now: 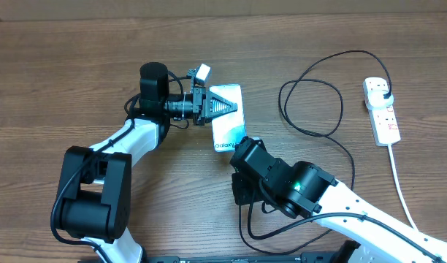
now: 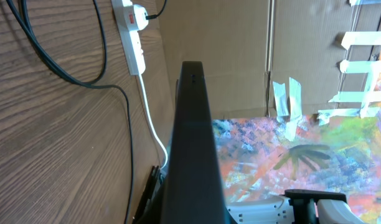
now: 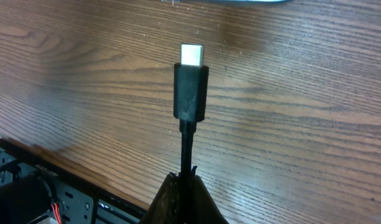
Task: Plug charger to phone and switch on socket
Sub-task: 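Align the USB-C plug under the phone port and push it upward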
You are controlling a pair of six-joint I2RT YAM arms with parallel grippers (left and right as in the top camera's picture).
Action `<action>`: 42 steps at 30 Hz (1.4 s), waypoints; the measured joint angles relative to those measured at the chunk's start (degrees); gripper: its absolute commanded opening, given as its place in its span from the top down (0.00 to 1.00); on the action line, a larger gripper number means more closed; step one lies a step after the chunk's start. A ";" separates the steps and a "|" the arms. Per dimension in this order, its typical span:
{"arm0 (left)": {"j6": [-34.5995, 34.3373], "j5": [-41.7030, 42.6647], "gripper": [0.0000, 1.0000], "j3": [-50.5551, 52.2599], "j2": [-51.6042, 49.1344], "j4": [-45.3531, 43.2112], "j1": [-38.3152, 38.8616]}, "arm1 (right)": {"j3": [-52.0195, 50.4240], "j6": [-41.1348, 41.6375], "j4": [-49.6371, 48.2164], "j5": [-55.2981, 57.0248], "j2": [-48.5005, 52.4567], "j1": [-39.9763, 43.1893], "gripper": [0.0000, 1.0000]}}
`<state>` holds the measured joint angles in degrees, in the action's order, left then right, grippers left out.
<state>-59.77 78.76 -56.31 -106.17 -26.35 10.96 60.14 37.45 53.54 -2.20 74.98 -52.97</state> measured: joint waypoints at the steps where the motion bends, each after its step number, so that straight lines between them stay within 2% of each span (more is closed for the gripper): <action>1: 0.04 0.00 0.96 0.00 0.00 0.00 0.00 | 0.13 -0.22 -0.07 -0.07 0.00 0.00 0.96; 22: 0.31 0.07 0.96 0.00 0.00 0.00 0.00 | 0.13 -1.44 -2.60 -0.98 1.66 0.00 0.96; 42: 4.57 0.96 0.96 0.00 0.00 0.02 0.00 | 0.13 0.11 -3.34 -0.76 1.70 0.00 0.96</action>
<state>-55.20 79.72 -56.31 -106.17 -26.33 10.96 60.27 37.56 50.19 -2.96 76.69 -52.97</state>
